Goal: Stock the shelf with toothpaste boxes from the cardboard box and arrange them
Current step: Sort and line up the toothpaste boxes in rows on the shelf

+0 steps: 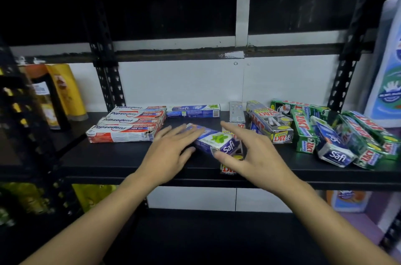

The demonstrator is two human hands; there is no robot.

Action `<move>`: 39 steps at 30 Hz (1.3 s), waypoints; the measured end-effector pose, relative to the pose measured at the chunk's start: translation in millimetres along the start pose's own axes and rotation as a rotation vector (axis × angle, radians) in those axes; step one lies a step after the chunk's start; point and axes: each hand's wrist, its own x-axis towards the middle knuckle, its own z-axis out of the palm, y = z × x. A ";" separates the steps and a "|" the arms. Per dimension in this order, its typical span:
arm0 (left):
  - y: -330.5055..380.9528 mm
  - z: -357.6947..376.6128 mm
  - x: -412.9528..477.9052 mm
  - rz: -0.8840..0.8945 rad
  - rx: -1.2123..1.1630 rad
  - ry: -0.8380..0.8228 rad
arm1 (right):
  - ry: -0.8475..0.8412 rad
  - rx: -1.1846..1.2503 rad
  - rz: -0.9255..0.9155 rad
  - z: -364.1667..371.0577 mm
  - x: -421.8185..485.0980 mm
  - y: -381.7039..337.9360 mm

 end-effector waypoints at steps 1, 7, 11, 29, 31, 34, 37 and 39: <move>-4.0 -1.1 -3.0 0.012 -0.077 0.001 | -0.024 -0.042 0.015 3.3 -5.3 2.5; -23.7 -7.3 -11.2 0.045 -0.090 0.038 | -0.019 -0.456 -0.080 29.2 -29.4 24.2; -24.0 -5.3 -17.6 0.035 0.007 0.005 | -0.039 -0.288 -0.083 15.1 -30.9 30.7; 25.6 25.0 23.6 -0.116 0.191 -0.026 | 0.266 -0.063 -0.001 -92.4 -15.3 59.9; 31.0 30.2 28.0 -0.166 0.206 -0.031 | 0.276 -0.200 -0.016 -96.1 -15.8 78.3; 36.3 36.1 36.1 -0.213 0.227 -0.035 | 0.237 -0.309 -0.003 -100.2 -19.0 103.4; 37.1 39.9 45.5 -0.225 0.230 -0.056 | 0.116 -0.344 0.103 -103.1 -21.3 120.4; 35.0 41.0 50.0 -0.219 0.197 -0.076 | 0.037 -0.361 0.190 -105.8 -21.9 122.8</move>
